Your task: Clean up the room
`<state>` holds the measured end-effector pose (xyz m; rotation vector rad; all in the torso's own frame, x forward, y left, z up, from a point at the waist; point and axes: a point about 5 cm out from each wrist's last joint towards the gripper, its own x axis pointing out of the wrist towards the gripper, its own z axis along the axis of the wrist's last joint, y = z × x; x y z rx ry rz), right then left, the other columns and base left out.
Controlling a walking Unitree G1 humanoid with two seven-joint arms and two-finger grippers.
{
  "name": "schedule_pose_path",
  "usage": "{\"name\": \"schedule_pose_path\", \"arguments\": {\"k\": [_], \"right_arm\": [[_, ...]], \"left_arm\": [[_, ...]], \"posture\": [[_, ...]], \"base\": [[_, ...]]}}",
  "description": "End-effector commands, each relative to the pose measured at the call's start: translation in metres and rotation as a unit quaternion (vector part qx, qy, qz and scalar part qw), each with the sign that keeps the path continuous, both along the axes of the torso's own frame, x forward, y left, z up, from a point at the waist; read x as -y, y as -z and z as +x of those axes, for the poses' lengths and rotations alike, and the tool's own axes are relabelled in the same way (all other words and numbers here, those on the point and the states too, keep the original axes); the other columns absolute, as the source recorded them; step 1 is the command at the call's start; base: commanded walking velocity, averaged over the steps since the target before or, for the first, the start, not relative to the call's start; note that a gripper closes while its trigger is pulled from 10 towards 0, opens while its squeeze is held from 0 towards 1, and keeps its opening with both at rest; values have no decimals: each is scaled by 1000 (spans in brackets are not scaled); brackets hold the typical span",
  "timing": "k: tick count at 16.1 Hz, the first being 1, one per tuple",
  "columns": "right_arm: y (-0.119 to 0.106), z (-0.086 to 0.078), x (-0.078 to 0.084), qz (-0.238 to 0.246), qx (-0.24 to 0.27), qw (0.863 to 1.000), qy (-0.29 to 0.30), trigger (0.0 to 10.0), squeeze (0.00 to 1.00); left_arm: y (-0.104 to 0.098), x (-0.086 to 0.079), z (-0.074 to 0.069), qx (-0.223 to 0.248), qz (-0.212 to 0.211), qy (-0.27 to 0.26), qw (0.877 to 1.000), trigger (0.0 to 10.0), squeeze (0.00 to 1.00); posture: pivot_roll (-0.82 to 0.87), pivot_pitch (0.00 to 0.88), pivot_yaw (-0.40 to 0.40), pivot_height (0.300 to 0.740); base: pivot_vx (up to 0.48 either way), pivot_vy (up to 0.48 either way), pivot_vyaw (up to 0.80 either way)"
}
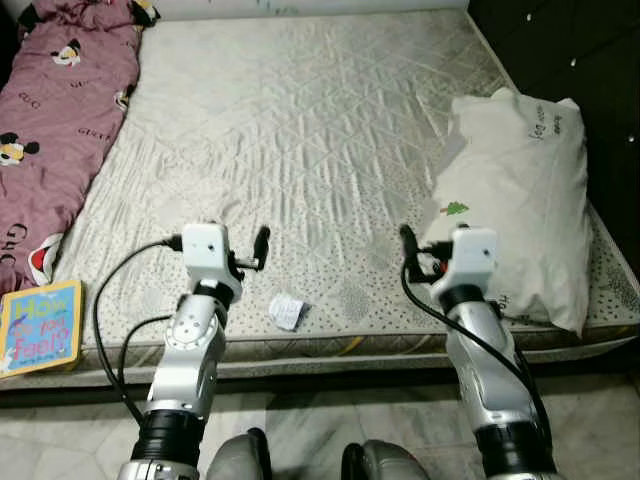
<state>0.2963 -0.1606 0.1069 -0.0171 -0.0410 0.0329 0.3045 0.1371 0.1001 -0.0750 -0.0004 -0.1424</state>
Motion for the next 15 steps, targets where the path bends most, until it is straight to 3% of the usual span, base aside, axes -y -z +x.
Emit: {"name": "schedule_pose_path", "arguments": {"k": [1, 6, 15], "right_arm": [[-5, 0, 0, 0, 10, 1000, 0, 10000, 0], [-16, 18, -9, -1, 23, 999, -23, 10000, 0], [-13, 20, -29, 17, 17, 998, -51, 10000, 0]], "left_arm": [[0, -1, 2, 3, 5, 3, 1000, 10000, 0], [-3, -7, 4, 15, 0, -20, 1000, 10000, 0], [1, -23, -12, 15, 12, -47, 999, 10000, 0]], "posture": [[-92, 147, 37, 740], [-52, 126, -3, 740], [10, 144, -3, 740]], "base": [[0, 0, 0], [0, 0, 0], [0, 0, 0]]}}
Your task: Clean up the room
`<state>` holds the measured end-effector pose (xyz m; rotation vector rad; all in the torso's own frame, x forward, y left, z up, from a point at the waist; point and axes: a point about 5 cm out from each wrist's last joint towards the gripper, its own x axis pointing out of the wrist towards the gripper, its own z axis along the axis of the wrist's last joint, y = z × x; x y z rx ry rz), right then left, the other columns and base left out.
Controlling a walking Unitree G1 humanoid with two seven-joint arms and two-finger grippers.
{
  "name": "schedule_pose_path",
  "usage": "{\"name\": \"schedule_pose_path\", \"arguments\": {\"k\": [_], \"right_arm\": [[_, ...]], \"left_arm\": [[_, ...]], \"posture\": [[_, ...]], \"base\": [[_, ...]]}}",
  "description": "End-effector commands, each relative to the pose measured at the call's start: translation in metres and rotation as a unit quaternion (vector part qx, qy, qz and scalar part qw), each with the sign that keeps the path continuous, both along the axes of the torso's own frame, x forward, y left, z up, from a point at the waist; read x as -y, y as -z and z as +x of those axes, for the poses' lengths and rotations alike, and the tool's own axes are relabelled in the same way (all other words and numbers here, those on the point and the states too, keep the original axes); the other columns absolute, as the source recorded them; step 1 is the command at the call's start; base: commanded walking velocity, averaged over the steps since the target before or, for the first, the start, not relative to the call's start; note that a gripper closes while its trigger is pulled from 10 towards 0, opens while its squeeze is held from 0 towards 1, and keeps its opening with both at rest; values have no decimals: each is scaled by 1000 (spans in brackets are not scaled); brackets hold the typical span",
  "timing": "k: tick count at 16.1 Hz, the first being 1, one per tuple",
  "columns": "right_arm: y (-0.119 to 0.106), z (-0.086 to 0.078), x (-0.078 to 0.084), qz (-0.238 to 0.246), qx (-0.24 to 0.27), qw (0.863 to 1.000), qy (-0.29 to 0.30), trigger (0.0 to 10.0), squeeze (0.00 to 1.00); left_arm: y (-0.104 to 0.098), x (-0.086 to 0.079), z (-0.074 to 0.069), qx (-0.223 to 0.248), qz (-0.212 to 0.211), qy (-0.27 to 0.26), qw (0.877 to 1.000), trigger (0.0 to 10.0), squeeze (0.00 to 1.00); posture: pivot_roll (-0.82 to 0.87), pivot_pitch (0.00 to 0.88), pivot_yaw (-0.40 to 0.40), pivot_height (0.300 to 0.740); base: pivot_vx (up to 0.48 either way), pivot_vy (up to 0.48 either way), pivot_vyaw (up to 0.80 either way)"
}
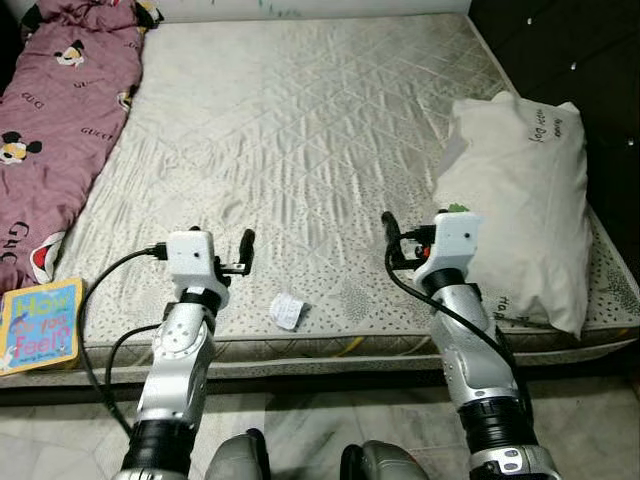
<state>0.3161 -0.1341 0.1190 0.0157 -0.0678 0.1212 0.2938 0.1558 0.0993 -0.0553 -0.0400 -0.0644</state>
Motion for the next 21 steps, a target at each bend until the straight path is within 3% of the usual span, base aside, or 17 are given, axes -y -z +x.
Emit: {"name": "schedule_pose_path", "arguments": {"k": [1, 5, 9, 14, 18, 21], "right_arm": [[-1, -1, -3, 5, 5, 1000, -6, 10000, 0], [8, -12, 7, 8, -7, 1000, 10, 10000, 0], [3, -7, 4, 11, 1, 1000, 11, 10000, 0], [-2, -9, 4, 5, 7, 1000, 8, 10000, 0], [3, -18, 17, 5, 4, 999, 42, 10000, 0], [5, -19, 12, 12, -2, 999, 37, 10000, 0]], "left_arm": [[2, -7, -4, -7, 5, -9, 1000, 10000, 0], [3, -12, -9, -12, 9, -15, 1000, 10000, 0], [0, -10, -9, -13, 11, -10, 1000, 10000, 0], [0, -5, -6, -14, -5, -19, 1000, 10000, 0], [1, 6, -2, -22, 2, 19, 1000, 10000, 0], [-2, -2, 2, -17, 6, 0, 1000, 10000, 0]], "posture": [[10, 148, 1, 740], [6, 154, 9, 740], [-1, 171, 15, 740], [-29, 168, 6, 740], [-54, 169, 53, 740], [-35, 153, 30, 740]], "base": [[0, 0, 0], [0, 0, 0], [0, 0, 0], [0, 0, 0], [0, 0, 0], [0, 0, 0]]}}
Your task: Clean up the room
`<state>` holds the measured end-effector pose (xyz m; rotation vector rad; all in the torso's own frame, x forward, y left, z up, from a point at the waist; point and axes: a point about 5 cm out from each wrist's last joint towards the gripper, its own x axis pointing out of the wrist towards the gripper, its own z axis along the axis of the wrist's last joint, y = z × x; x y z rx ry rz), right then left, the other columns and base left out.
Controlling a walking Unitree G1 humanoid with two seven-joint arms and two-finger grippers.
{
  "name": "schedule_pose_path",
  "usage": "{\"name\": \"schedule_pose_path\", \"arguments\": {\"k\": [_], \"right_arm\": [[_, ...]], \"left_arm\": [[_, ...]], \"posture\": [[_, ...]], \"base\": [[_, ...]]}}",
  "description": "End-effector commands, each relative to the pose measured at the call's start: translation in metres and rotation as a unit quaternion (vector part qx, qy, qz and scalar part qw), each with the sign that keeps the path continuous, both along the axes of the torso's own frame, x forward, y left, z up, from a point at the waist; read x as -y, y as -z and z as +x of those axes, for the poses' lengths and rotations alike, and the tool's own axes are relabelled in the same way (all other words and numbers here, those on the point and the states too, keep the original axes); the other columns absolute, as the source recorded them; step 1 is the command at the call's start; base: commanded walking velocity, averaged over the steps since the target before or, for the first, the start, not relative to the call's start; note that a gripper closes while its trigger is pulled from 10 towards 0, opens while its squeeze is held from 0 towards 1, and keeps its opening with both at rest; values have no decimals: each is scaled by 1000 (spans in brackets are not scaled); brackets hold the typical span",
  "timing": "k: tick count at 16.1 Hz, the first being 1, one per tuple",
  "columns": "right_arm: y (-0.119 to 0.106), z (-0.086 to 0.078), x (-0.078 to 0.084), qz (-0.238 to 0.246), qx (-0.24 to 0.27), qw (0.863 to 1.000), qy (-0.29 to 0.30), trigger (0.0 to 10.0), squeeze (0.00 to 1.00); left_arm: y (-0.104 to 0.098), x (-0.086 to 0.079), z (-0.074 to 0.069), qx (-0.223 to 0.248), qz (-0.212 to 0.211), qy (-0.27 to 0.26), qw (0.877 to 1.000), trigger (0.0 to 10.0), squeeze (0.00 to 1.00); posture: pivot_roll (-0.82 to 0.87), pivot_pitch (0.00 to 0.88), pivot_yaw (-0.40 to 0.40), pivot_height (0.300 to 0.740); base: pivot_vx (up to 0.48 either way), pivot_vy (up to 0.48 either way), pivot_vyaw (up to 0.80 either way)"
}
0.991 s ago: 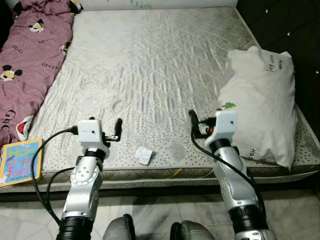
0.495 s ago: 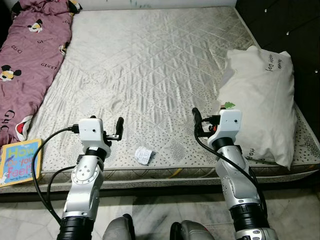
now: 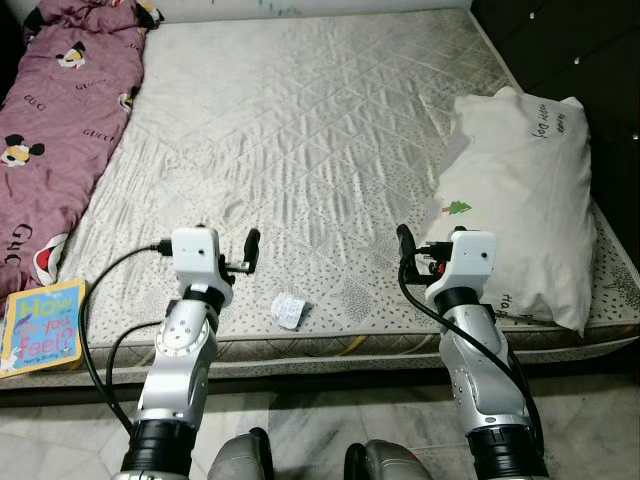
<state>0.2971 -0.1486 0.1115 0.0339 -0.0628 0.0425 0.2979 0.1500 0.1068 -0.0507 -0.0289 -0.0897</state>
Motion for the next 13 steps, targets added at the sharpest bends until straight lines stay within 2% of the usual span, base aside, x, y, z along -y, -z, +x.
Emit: {"name": "schedule_pose_path", "arguments": {"k": [1, 4, 7, 9, 11, 13], "right_arm": [[-3, 2, -6, 2, 2, 1000, -12, 10000, 0], [-16, 15, -24, -1, 22, 999, -43, 10000, 0], [-26, 21, -33, 8, 38, 998, -44, 10000, 0], [-20, 15, -26, 11, 27, 999, -35, 10000, 0], [-2, 7, -11, 9, -1, 1000, -10, 10000, 0], [6, 3, -4, 4, -12, 1000, 2, 10000, 0]], "left_arm": [[7, -10, -3, -14, 5, -17, 1000, 10000, 0], [1, -14, -6, -2, 38, -23, 999, 10000, 0], [-2, -24, -6, -2, 33, -48, 998, 10000, 0], [6, -24, -14, -11, 29, -50, 998, 10000, 0], [13, -24, -21, -18, 35, -48, 998, 10000, 0], [17, -24, -20, -27, 32, -40, 998, 10000, 0]], "posture": [[-22, 149, 22, 740], [21, 145, 31, 740], [37, 149, 35, 740], [37, 137, 17, 740], [36, 116, 13, 740], [22, 105, 17, 740]], "base": [[0, 0, 0], [0, 0, 0], [0, 0, 0], [0, 0, 0], [0, 0, 0], [0, 0, 238]]}}
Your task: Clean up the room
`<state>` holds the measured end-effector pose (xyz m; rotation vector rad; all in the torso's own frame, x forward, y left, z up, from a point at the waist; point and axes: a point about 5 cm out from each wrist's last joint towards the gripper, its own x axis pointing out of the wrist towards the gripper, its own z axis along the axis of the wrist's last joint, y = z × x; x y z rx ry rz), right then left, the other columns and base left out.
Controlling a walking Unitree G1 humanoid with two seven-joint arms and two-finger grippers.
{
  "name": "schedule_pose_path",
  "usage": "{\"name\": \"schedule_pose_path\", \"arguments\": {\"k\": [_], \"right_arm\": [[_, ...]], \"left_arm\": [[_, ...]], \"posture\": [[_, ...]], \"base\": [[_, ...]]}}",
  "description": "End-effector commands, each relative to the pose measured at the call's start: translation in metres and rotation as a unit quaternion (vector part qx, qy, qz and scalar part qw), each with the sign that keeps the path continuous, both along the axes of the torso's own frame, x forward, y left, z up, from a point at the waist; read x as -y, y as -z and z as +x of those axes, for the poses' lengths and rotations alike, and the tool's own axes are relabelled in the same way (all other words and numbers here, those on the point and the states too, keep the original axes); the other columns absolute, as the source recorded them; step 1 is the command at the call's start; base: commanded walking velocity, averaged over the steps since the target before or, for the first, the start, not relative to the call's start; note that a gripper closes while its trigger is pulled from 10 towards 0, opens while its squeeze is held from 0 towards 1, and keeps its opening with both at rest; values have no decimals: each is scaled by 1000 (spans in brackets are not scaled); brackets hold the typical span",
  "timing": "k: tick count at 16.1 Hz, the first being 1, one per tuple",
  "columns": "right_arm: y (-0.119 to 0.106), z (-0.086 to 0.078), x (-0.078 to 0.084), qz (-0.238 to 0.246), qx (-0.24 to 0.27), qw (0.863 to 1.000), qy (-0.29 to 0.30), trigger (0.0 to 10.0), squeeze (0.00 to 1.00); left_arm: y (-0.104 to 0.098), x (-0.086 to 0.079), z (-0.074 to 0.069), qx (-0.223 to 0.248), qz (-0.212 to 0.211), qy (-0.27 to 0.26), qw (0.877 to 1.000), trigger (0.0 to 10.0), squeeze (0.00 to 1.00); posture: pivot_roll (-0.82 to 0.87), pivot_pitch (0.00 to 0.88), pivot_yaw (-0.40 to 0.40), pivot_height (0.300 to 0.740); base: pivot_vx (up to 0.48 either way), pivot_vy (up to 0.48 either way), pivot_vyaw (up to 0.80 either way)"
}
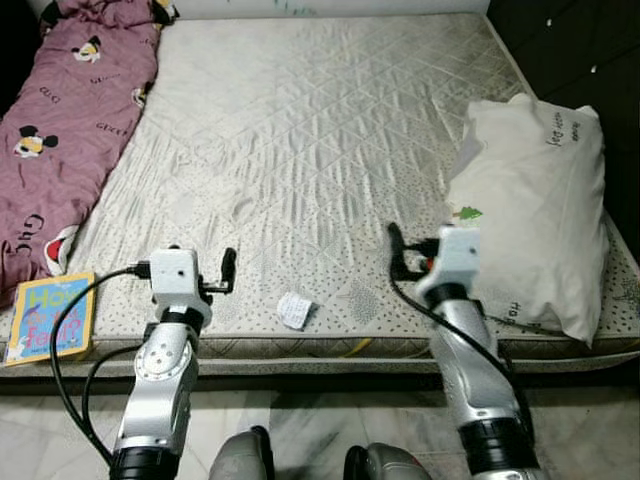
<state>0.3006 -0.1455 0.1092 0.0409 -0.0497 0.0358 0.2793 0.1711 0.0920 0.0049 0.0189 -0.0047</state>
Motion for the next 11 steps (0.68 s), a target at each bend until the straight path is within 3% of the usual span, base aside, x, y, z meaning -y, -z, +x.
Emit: {"name": "schedule_pose_path", "arguments": {"k": [1, 2, 4, 8, 11], "right_arm": [[4, -1, -1, 1, -5, 1000, -2, 10000, 0], [2, 3, -5, 4, -3, 1000, -9, 10000, 0], [-1, 7, -9, 8, 4, 1000, -15, 10000, 0], [2, 8, -5, 18, 9, 1000, 15, 10000, 0], [3, 5, -2, 10, 9, 1000, 11, 10000, 0]], "left_arm": [[3, -3, -1, -4, 3, 2, 1000, 10000, 0], [4, -1, 2, -5, 3, 7, 1000, 10000, 0], [0, 2, 5, 3, 0, 8, 1000, 10000, 0], [1, 0, 4, -2, 15, 23, 1000, 10000, 0], [-1, 3, 11, 4, 20, 32, 999, 10000, 0]], "posture": [[22, 105, 17, 740], [20, 100, 12, 740], [29, 92, 14, 740], [40, 46, 81, 740], [32, 65, 55, 740]], "base": [[0, 0, 475], [0, 0, 800], [0, 0, 0], [0, 0, 0], [0, 0, 0]]}}
